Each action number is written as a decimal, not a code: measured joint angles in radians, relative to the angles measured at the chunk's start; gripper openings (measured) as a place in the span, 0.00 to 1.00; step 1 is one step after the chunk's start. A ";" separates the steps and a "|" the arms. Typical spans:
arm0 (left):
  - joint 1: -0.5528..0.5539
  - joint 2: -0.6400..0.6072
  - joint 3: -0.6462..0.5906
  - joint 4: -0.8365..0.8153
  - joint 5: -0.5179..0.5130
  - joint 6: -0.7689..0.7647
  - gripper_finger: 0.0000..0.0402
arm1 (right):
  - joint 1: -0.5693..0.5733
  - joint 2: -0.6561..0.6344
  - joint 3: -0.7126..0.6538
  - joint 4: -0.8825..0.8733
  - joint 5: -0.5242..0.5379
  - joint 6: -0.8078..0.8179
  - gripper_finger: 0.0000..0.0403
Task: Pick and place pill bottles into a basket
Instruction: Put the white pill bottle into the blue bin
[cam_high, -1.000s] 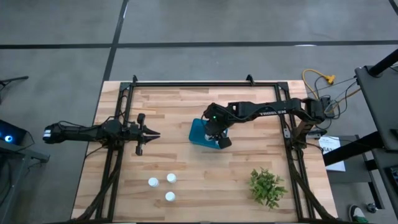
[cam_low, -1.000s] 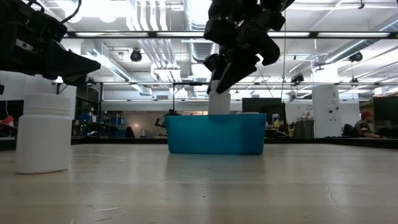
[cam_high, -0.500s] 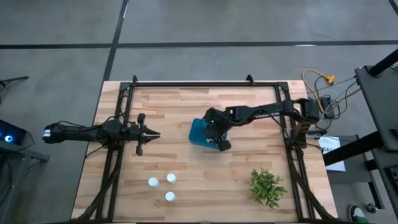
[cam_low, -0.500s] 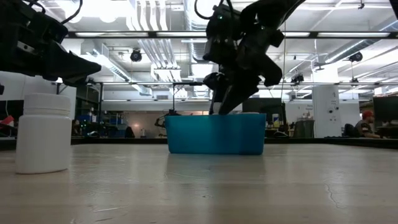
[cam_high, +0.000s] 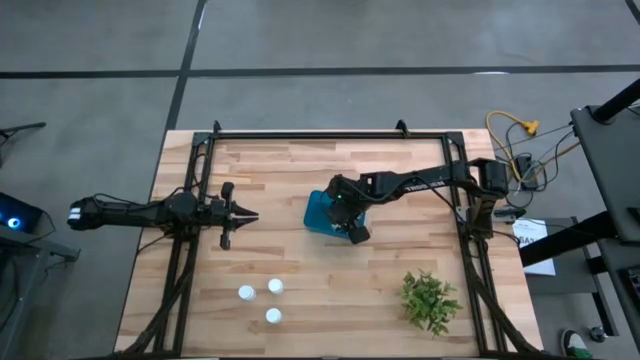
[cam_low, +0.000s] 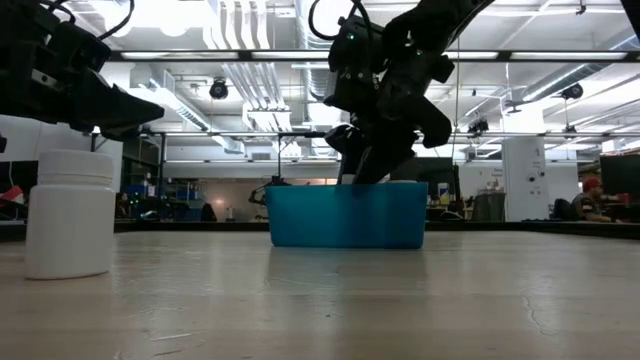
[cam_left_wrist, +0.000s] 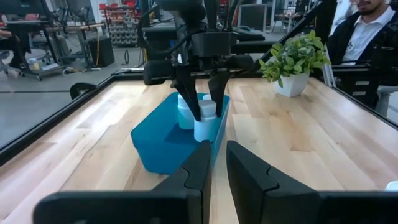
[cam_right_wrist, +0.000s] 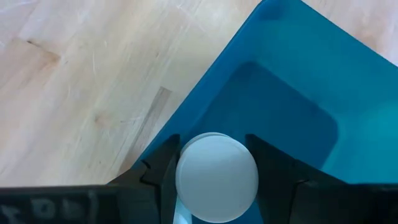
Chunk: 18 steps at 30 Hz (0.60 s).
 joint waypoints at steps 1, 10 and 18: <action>0.000 0.000 0.000 0.000 0.000 0.000 0.08 | 0.000 0.000 -0.001 0.000 -0.002 0.000 0.36; 0.000 0.001 0.000 0.000 -0.001 -0.001 0.08 | 0.000 0.000 -0.002 -0.002 -0.003 0.006 0.39; 0.000 0.001 0.000 0.000 -0.001 -0.001 0.08 | 0.000 0.000 -0.002 -0.004 -0.002 0.003 0.41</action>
